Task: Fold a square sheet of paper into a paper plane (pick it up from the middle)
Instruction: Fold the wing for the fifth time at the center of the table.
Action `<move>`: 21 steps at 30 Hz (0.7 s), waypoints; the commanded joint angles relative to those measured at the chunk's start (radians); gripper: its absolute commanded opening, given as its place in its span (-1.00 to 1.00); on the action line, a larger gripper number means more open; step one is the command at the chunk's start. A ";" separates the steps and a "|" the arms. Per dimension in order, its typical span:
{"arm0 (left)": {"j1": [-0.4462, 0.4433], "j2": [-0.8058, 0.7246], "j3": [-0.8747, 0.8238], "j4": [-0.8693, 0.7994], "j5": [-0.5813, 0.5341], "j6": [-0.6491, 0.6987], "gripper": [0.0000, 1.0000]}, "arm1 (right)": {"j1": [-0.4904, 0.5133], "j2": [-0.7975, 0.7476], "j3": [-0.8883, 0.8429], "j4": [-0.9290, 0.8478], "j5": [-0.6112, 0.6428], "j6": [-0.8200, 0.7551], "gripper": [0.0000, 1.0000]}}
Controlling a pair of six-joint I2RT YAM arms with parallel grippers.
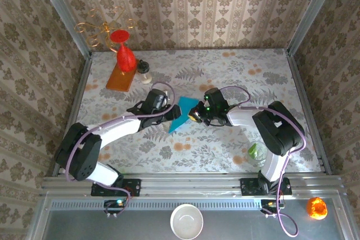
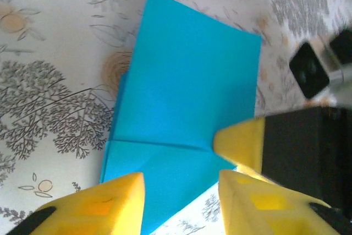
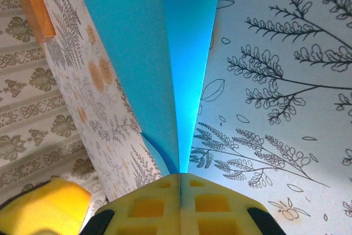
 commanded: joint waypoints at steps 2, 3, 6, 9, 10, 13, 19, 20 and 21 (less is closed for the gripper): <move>-0.052 -0.009 0.021 -0.038 -0.077 0.278 -0.10 | -0.011 -0.035 0.005 -0.051 -0.018 0.006 -0.95; -0.058 -0.012 0.015 -0.025 -0.078 0.306 -0.08 | -0.012 -0.040 0.003 -0.044 -0.021 0.010 -0.95; -0.068 -0.027 -0.029 0.058 -0.083 0.368 0.03 | -0.022 -0.043 0.002 -0.042 -0.041 0.016 -0.94; -0.093 -0.019 -0.042 0.091 -0.097 0.464 0.17 | -0.033 -0.043 0.002 -0.037 -0.064 0.027 -0.94; -0.105 -0.011 -0.038 0.086 -0.115 0.498 0.22 | -0.034 -0.043 0.004 -0.036 -0.072 0.029 -0.94; -0.134 0.026 -0.020 0.076 -0.144 0.578 0.27 | -0.040 -0.041 0.013 -0.049 -0.087 0.029 -0.94; -0.175 0.097 -0.023 0.150 -0.203 0.676 0.27 | -0.048 -0.036 0.023 -0.062 -0.107 0.034 -0.95; -0.177 0.107 -0.024 0.161 -0.210 0.680 0.27 | -0.050 -0.035 0.024 -0.062 -0.110 0.035 -0.95; -0.179 0.117 -0.027 0.176 -0.216 0.689 0.26 | -0.052 -0.034 0.024 -0.062 -0.114 0.037 -0.95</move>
